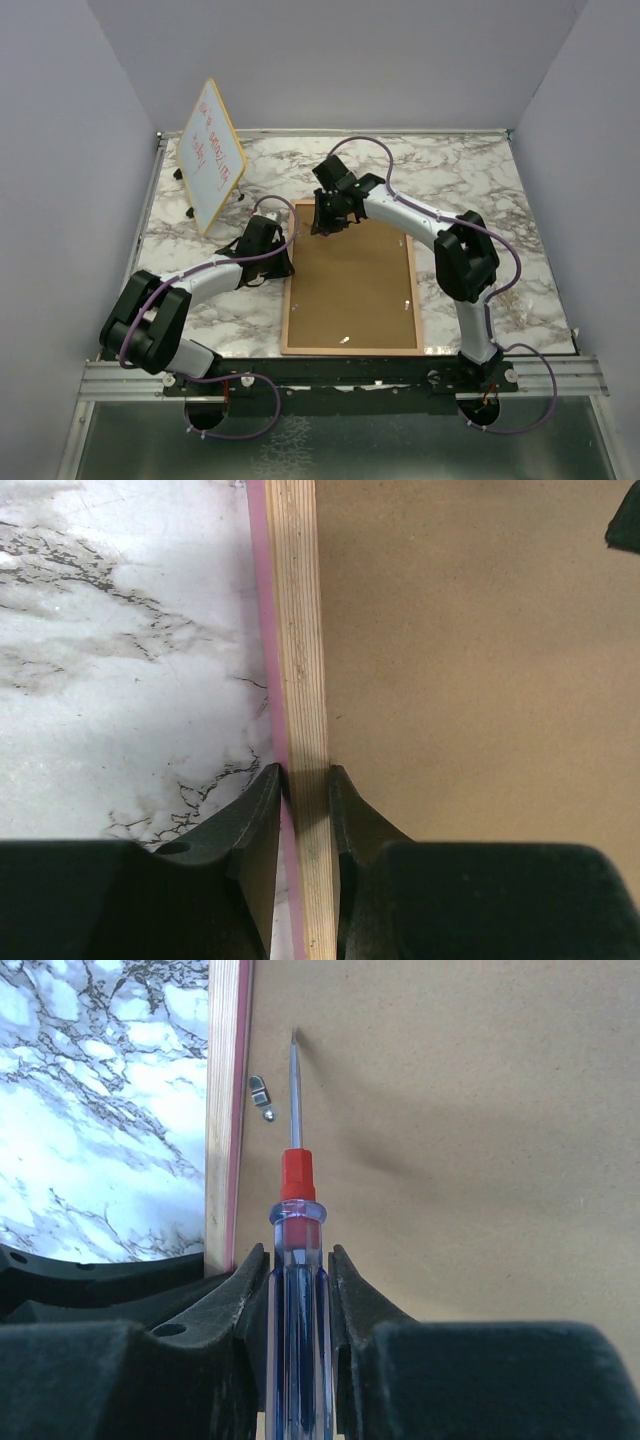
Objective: Take the photo out of the frame
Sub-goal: Release the photo frame item from the photo frame.
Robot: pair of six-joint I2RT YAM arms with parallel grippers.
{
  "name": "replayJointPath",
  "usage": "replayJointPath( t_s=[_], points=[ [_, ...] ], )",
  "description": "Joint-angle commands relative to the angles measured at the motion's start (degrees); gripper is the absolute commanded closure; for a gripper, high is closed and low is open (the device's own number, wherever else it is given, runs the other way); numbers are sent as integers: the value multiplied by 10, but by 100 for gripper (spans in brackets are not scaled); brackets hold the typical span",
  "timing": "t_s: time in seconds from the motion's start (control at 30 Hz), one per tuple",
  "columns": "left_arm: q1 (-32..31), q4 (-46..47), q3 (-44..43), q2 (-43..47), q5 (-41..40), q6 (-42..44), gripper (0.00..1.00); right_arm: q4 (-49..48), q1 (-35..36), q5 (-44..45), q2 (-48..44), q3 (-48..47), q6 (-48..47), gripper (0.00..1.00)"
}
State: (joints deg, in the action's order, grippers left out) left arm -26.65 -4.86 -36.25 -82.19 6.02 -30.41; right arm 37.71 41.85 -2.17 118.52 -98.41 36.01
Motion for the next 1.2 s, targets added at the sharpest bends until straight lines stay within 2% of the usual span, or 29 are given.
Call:
replayJointPath(
  t_s=[0.0,0.13,0.27,0.37,0.47,0.6,0.87,1.17],
  points=[
    [-1,-38,11,-6,-17,12,79,15,-4,6,18,-6,-2,99],
    [-2,-40,11,-6,-17,12,79,3,-4,-18,4,1,-5,99],
    [-2,-40,9,2,-17,12,74,14,-4,9,-22,-2,-11,99],
    [-2,-47,2,9,-21,12,62,31,-11,38,-51,7,-15,99],
    [-1,-56,-9,15,-23,15,52,16,-34,37,-101,58,-12,99],
    [-2,-62,-24,16,-22,21,47,-3,-78,26,-156,134,-14,99],
    [-2,-64,-37,-8,-13,27,46,-9,-146,-2,-206,205,-36,99],
    [-2,-63,-34,-22,-17,26,47,7,-157,-5,-161,158,-58,99]
  ],
)
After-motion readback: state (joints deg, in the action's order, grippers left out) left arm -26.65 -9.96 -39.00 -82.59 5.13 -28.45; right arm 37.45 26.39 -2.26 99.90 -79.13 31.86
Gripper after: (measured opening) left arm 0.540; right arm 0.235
